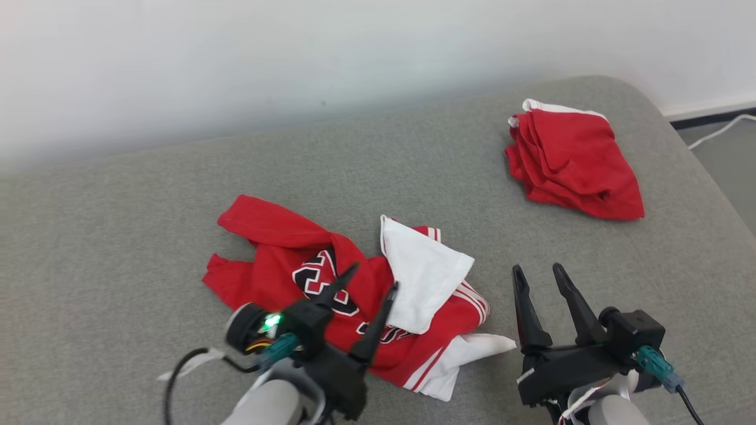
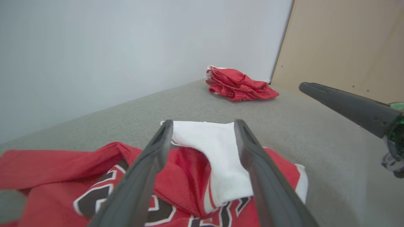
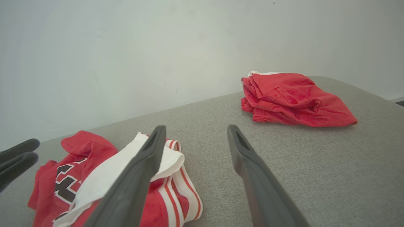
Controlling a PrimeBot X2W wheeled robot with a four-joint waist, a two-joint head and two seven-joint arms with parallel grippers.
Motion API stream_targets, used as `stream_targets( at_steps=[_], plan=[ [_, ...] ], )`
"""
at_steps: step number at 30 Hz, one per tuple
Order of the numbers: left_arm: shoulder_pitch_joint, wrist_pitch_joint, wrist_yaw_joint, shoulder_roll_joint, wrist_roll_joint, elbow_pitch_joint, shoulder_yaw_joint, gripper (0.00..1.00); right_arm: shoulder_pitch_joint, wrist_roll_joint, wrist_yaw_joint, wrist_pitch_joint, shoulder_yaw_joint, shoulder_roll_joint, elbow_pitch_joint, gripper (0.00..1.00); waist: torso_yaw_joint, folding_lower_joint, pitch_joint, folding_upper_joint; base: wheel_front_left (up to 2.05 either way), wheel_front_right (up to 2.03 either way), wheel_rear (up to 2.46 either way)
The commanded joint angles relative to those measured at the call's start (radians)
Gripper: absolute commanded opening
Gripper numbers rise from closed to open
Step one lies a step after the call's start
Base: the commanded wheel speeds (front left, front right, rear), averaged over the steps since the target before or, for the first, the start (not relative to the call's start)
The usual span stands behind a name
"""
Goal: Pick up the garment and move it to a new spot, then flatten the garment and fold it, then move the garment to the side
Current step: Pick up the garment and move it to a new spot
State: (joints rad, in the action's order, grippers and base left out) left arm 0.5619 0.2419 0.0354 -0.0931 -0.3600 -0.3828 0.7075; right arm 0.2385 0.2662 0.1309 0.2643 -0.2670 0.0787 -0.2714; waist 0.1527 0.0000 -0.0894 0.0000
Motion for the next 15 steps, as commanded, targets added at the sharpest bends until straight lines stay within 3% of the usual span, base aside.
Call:
stream_targets(
  at_steps=[1, 8, 15],
  plan=[
    [-0.030, 0.010, 0.017, -0.022, 0.009, 0.020, -0.015, 1.00, -0.019, -0.009, 0.000, 0.002, 0.004, 0.007, -0.001, 1.00, -0.027, 0.0000, 0.027, 0.0000, 0.00, 0.00, 0.00],
    [-0.118, 0.020, 0.101, -0.092, 0.008, 0.115, -0.096, 1.00, -0.053, -0.012, 0.000, 0.002, 0.025, 0.012, 0.003, 1.00, -0.067, 0.0000, 0.055, 0.0000, 0.00, 0.00, 0.00],
    [-0.234, 0.023, 0.200, -0.163, 0.002, 0.249, -0.238, 1.00, -0.079, -0.009, 0.000, 0.002, 0.042, 0.017, 0.010, 1.00, -0.117, 0.0000, 0.062, 0.0000, 0.00, 0.00, 0.00]
  ],
)
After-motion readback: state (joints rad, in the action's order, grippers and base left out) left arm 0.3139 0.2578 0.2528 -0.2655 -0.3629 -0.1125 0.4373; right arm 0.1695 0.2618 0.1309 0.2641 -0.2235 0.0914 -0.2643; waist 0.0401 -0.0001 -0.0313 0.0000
